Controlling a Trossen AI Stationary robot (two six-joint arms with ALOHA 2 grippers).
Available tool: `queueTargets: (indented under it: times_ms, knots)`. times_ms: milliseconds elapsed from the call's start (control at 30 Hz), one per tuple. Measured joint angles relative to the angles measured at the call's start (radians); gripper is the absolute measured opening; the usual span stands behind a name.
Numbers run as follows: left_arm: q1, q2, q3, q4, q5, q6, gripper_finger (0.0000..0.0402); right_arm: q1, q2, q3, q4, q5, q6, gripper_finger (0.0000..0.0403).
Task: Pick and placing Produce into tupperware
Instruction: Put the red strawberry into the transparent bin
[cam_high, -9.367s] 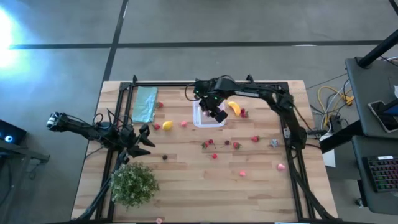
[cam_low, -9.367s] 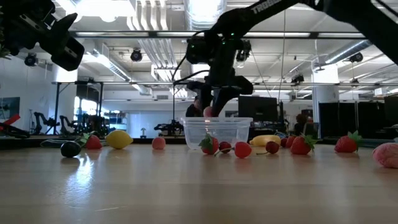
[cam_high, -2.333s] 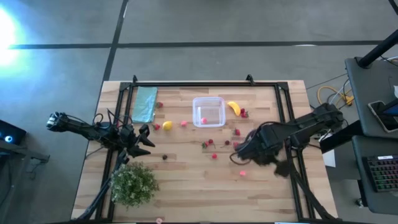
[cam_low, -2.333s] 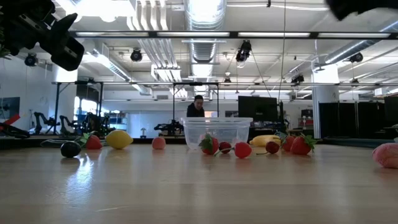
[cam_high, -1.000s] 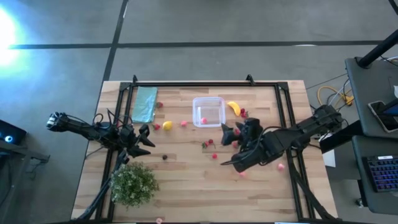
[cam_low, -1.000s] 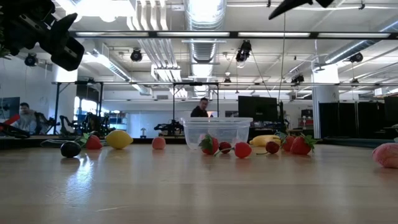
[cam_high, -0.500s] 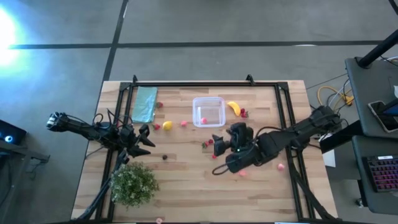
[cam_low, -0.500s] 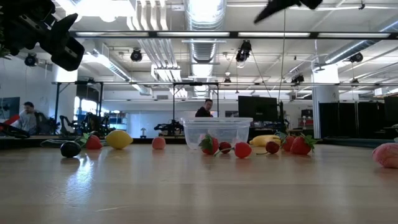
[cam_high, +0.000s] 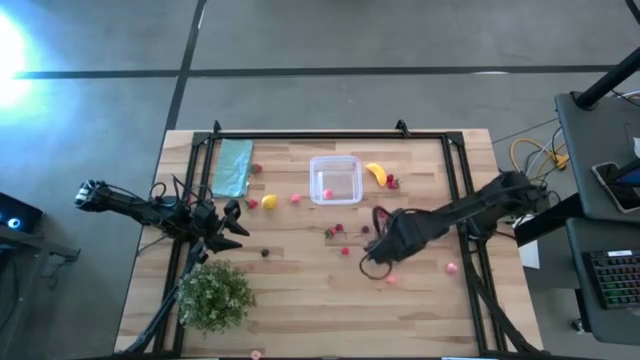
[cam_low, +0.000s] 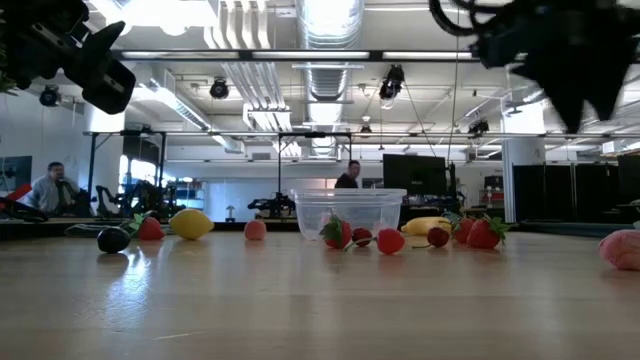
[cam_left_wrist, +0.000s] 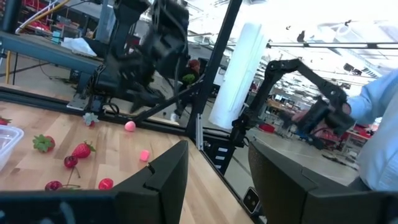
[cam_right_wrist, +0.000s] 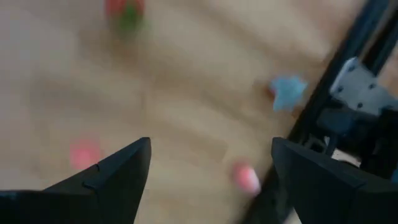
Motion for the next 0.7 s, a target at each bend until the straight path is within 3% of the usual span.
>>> queueTargets:
  times_ms: [67,133,233,333,567,700]
  knots:
    - [0.000,0.000,0.000,0.000,0.000,0.000,0.0155,0.001,-0.003,-0.052,-0.005,-0.106,-0.157,0.0325]
    - [0.000,0.000,0.000,0.002,0.000,0.000,0.0155,0.000,-0.001,-0.108,-0.048,-0.121,-0.292,0.0325]
    - [0.000,-0.001,0.000,0.001,0.000,0.000,0.0155,-0.013,-0.001,-0.175,-0.061,-0.208,-0.298,0.0325]
    - [0.000,-0.001,0.000,0.000,0.003,0.000,0.0155,-0.020,-0.002,-0.204,-0.053,-0.314,-0.422,0.0325]
    - [0.000,-0.001,0.000,0.000,0.003,0.000,0.0155,-0.068,0.031,-0.247,-0.058,-0.354,-0.711,0.0325]
    - [0.000,-0.001,0.000,0.001,0.003,0.000,0.0155,-0.136,0.081,-0.247,-0.060,-0.291,-0.858,0.0325]
